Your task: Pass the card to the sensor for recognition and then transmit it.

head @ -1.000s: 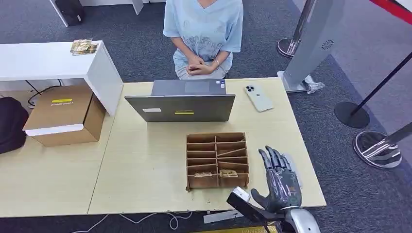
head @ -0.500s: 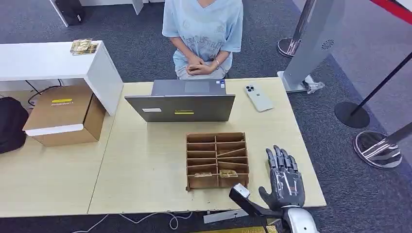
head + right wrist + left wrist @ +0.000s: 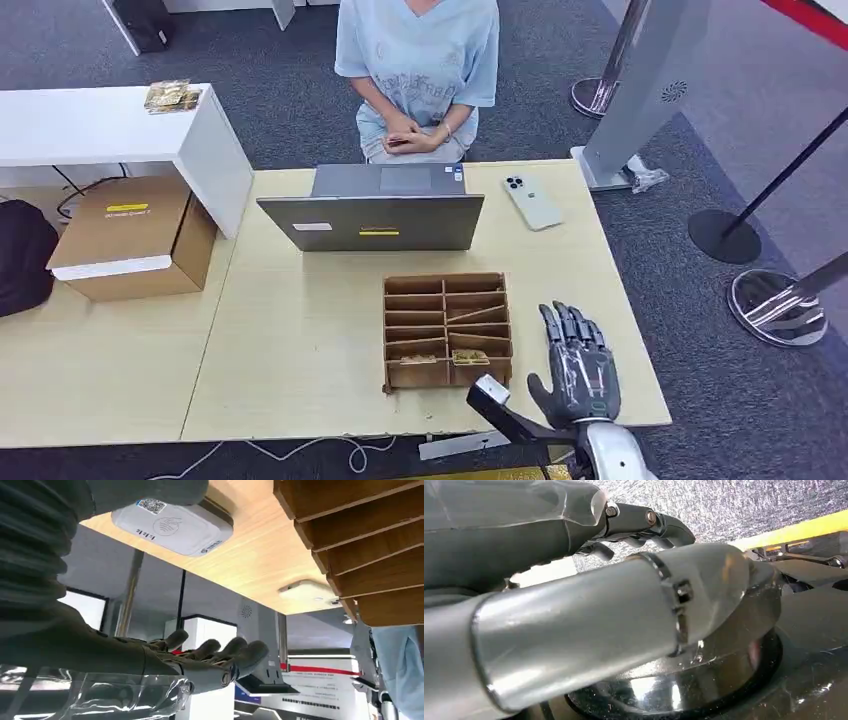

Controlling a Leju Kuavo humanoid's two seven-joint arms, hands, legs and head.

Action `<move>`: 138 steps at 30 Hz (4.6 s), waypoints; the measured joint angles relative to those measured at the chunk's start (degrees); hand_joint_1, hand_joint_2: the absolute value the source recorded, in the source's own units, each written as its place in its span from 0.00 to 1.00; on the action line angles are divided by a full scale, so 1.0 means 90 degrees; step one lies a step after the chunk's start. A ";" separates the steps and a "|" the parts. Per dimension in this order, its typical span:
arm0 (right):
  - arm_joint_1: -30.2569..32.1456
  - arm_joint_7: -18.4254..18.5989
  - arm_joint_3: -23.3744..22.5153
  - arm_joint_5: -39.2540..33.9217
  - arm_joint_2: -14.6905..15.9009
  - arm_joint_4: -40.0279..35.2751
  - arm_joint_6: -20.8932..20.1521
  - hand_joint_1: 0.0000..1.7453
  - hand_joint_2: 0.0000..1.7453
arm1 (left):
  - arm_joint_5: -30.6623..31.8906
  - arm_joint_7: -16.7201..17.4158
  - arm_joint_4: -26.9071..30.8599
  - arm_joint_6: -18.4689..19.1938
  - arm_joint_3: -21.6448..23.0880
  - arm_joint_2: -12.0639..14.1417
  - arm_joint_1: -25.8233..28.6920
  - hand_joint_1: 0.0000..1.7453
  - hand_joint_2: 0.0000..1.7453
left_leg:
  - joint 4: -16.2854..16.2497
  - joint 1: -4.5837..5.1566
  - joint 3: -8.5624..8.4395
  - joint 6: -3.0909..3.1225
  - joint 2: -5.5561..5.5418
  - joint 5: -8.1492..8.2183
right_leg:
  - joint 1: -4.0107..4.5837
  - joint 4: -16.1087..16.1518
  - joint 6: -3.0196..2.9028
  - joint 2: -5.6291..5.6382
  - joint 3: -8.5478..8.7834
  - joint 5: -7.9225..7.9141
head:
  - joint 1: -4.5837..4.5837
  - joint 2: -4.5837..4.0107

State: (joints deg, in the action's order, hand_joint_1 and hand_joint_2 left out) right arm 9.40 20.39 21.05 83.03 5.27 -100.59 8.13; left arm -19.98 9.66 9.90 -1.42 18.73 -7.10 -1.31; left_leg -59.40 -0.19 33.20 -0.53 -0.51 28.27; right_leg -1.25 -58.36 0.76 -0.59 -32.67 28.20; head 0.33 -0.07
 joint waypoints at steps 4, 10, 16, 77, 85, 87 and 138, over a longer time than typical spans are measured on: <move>-0.0054 -0.0017 0.0000 -0.0007 -0.0005 0.0036 0.0002 0.54 1.00 | 0.0000 0.0020 0.0000 0.0024 0.0005 0.0007 -0.0003 0.00 0.00 | 0.0000 0.0000 0.0000 0.0000 0.0000 0.0000 | 0.0000 0.0000 0.0000 0.0000 0.0000 0.0000 | 0.0000 0.0000; -0.0068 -0.0044 0.0000 -0.0053 -0.0002 0.0041 0.0024 0.52 1.00 | -0.0002 0.0121 0.0000 0.0002 0.0032 -0.0002 -0.0011 0.00 0.00 | 0.0000 0.0000 0.0000 0.0000 -0.0001 0.0000 | 0.0000 0.0000 0.0000 0.0000 0.0000 0.0000 | 0.0000 0.0000; -0.0070 -0.0058 0.0000 -0.0056 -0.0002 0.0049 0.0051 0.50 1.00 | 0.0000 0.0053 0.0000 0.0041 0.0046 0.0022 -0.0011 0.00 0.00 | 0.0000 0.0000 0.0000 0.0000 0.0000 0.0000 | 0.0000 0.0000 0.0000 0.0000 0.0000 0.0000 | 0.0000 0.0000; -0.0877 -0.0558 0.0692 -0.0313 -0.0245 0.1187 0.0044 0.47 1.00 | -0.0002 0.0015 0.0000 0.0051 0.0141 0.0024 -0.0030 0.00 0.00 | 0.0000 0.0000 0.0000 -0.0001 -0.0002 -0.0001 | 0.0000 -0.0001 0.0000 0.0000 0.0000 0.0000 | 0.0000 0.0000; -0.0962 -0.0571 0.0733 -0.0338 -0.0277 0.1263 0.0046 0.57 1.00 | -0.0002 0.0015 0.0000 0.0044 0.0141 0.0024 -0.0030 0.00 0.00 | 0.0000 0.0000 -0.0001 -0.0001 -0.0002 -0.0001 | 0.0000 -0.0001 0.0000 -0.0001 0.0000 0.0000 | 0.0000 0.0000; -0.0961 -0.0573 0.0741 -0.0342 -0.0279 0.1280 0.0046 0.58 1.00 | -0.0002 0.0015 0.0000 0.0041 0.0141 0.0024 -0.0030 0.00 0.00 | 0.0000 0.0000 -0.0001 -0.0001 -0.0002 -0.0001 | 0.0000 -0.0001 0.0000 -0.0001 0.0000 0.0000 | 0.0000 0.0000; -0.0952 -0.0563 0.0748 -0.0386 -0.0294 0.1292 0.0053 1.00 1.00 | 0.0000 0.0005 0.0000 0.0041 0.0141 0.0032 -0.0027 0.00 0.00 | 0.0000 0.0000 -0.0001 -0.0001 -0.0002 -0.0001 | 0.0000 -0.0001 0.0000 0.0000 -0.0001 0.0000 | 0.0000 0.0000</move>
State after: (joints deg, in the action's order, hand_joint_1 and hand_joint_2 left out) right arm 0.83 15.32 27.78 79.56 2.62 -88.96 8.61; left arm -19.98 9.70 9.90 -1.05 20.00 -6.82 -1.55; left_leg -59.40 -0.18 33.19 -0.54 -0.53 28.26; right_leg -1.25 -58.37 0.76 -0.59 -32.67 28.20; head 0.33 -0.07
